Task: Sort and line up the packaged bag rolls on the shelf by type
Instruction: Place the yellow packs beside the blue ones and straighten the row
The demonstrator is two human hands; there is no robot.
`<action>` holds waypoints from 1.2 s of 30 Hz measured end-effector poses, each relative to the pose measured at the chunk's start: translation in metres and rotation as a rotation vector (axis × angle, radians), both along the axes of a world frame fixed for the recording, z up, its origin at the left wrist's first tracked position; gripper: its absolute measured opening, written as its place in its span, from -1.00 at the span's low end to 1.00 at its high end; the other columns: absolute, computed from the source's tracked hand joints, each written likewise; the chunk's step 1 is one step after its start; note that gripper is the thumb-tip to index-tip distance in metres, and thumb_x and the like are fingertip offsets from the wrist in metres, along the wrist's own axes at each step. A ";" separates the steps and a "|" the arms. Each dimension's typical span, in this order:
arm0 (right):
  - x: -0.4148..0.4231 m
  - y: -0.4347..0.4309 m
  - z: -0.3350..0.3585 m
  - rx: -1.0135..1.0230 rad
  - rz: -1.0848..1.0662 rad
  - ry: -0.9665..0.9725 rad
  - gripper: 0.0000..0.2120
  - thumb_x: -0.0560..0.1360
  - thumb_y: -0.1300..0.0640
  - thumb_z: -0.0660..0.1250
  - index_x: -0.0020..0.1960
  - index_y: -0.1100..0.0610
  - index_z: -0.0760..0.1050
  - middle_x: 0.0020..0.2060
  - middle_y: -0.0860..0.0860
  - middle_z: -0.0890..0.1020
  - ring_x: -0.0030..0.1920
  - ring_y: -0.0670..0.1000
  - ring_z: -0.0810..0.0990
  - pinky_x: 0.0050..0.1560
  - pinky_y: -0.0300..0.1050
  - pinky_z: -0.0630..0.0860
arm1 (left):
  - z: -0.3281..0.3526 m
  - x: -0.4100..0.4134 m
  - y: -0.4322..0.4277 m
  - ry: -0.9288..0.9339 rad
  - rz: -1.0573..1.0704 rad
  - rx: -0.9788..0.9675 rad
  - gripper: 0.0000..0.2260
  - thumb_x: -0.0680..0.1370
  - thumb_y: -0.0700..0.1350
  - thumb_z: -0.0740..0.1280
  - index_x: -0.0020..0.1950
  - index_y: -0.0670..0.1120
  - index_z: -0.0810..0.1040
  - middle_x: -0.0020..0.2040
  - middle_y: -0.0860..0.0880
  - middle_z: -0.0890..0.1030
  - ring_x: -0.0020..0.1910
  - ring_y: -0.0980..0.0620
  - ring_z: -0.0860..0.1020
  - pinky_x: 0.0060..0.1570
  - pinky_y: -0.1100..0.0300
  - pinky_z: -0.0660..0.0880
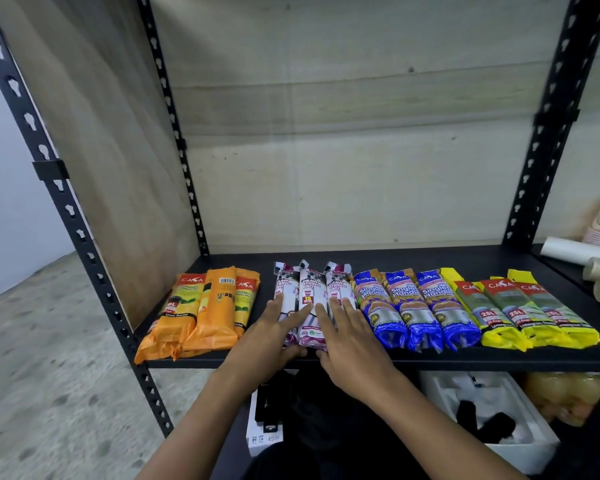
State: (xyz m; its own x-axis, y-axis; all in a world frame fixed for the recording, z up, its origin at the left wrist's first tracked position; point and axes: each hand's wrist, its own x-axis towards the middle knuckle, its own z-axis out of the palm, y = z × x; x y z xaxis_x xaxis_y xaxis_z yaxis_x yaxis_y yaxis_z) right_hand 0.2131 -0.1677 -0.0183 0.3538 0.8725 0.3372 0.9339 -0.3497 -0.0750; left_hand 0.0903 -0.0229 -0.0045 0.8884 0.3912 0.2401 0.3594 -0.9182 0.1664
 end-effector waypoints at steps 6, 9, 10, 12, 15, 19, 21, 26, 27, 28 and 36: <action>0.002 0.001 0.001 -0.027 0.014 -0.008 -0.29 0.64 0.01 0.20 0.61 0.15 -0.14 0.58 0.22 -0.01 0.57 0.26 -0.10 0.54 0.18 -0.06 | 0.001 0.000 -0.001 0.035 0.005 0.057 -0.31 0.56 0.15 0.33 0.55 0.33 -0.02 0.62 -0.11 -0.04 0.53 -0.12 0.22 0.29 0.05 0.44; 0.002 0.002 0.000 -0.026 0.017 -0.015 -0.28 0.63 0.00 0.22 0.61 0.16 -0.11 0.57 0.24 0.02 0.57 0.27 -0.08 0.53 0.19 -0.05 | 0.001 -0.001 -0.002 0.033 0.001 0.064 -0.32 0.57 0.14 0.32 0.55 0.34 -0.04 0.62 -0.12 -0.04 0.51 -0.13 0.26 0.26 0.07 0.46; 0.002 0.003 0.000 -0.027 0.017 -0.018 -0.28 0.62 0.00 0.23 0.61 0.16 -0.10 0.57 0.24 0.03 0.57 0.27 -0.07 0.53 0.20 -0.05 | 0.000 -0.001 -0.001 0.032 -0.005 0.063 -0.32 0.58 0.14 0.31 0.55 0.34 -0.05 0.62 -0.12 -0.05 0.52 -0.13 0.25 0.25 0.07 0.46; 0.002 0.002 0.001 -0.034 0.017 -0.012 -0.28 0.63 0.00 0.22 0.61 0.16 -0.11 0.58 0.24 0.02 0.57 0.27 -0.08 0.54 0.19 -0.06 | -0.003 -0.002 -0.001 0.025 -0.016 0.061 -0.31 0.59 0.13 0.30 0.55 0.35 -0.09 0.62 -0.13 -0.07 0.54 -0.14 0.20 0.26 0.06 0.46; 0.001 0.001 0.001 -0.034 0.010 -0.012 -0.29 0.63 -0.01 0.20 0.61 0.15 -0.11 0.58 0.23 0.02 0.57 0.26 -0.08 0.54 0.18 -0.05 | -0.006 -0.002 -0.001 0.009 -0.023 0.058 -0.29 0.60 0.12 0.30 0.54 0.36 -0.13 0.62 -0.14 -0.11 0.55 -0.15 0.15 0.27 0.05 0.45; -0.001 0.001 0.004 -0.045 0.001 0.005 -0.27 0.62 -0.05 0.17 0.61 0.12 -0.15 0.59 0.19 -0.02 0.57 0.23 -0.11 0.55 0.17 -0.07 | -0.005 -0.002 -0.003 -0.001 -0.024 0.055 -0.28 0.59 0.13 0.30 0.53 0.37 -0.17 0.62 -0.13 -0.12 0.57 -0.15 0.08 0.31 0.03 0.42; -0.001 -0.002 0.006 -0.058 0.012 0.027 -0.23 0.60 -0.13 0.17 0.60 0.10 -0.19 0.59 0.17 -0.05 0.58 0.21 -0.15 0.55 0.15 -0.09 | -0.004 -0.002 -0.005 -0.004 -0.016 0.052 -0.27 0.59 0.14 0.29 0.53 0.37 -0.18 0.62 -0.13 -0.13 0.58 -0.15 0.02 0.33 0.01 0.42; -0.001 -0.009 0.016 -0.072 0.072 0.153 -0.09 0.53 -0.31 0.19 0.55 -0.12 -0.40 0.59 0.09 -0.22 0.55 0.14 -0.35 0.51 0.08 -0.21 | 0.002 -0.008 -0.008 0.024 0.024 0.047 -0.15 0.56 0.14 0.33 0.50 0.34 -0.34 0.61 -0.10 -0.22 0.56 -0.11 -0.25 0.41 -0.10 0.34; -0.001 -0.008 0.020 -0.090 0.091 0.156 -0.07 0.51 -0.33 0.20 0.54 -0.15 -0.42 0.59 0.07 -0.25 0.54 0.13 -0.38 0.51 0.09 -0.23 | 0.006 -0.011 -0.008 0.022 0.025 0.048 -0.14 0.56 0.14 0.33 0.51 0.32 -0.33 0.61 -0.09 -0.22 0.56 -0.09 -0.28 0.43 -0.11 0.31; 0.000 -0.007 0.023 -0.106 0.112 0.147 -0.05 0.50 -0.35 0.21 0.52 -0.18 -0.44 0.59 0.06 -0.26 0.54 0.11 -0.40 0.51 0.10 -0.24 | 0.009 -0.015 -0.007 0.014 0.023 0.047 -0.15 0.56 0.13 0.34 0.53 0.29 -0.30 0.61 -0.08 -0.22 0.55 -0.07 -0.29 0.45 -0.09 0.27; -0.025 0.026 0.055 -0.063 0.269 0.207 -0.06 0.45 -0.40 0.25 0.59 -0.15 -0.24 0.60 -0.05 -0.12 0.58 0.01 -0.21 0.52 0.03 -0.08 | 0.035 -0.074 0.013 -0.156 0.052 0.110 -0.22 0.55 0.17 0.33 0.59 0.20 -0.11 0.62 0.05 -0.01 0.58 0.05 -0.17 0.47 0.02 0.19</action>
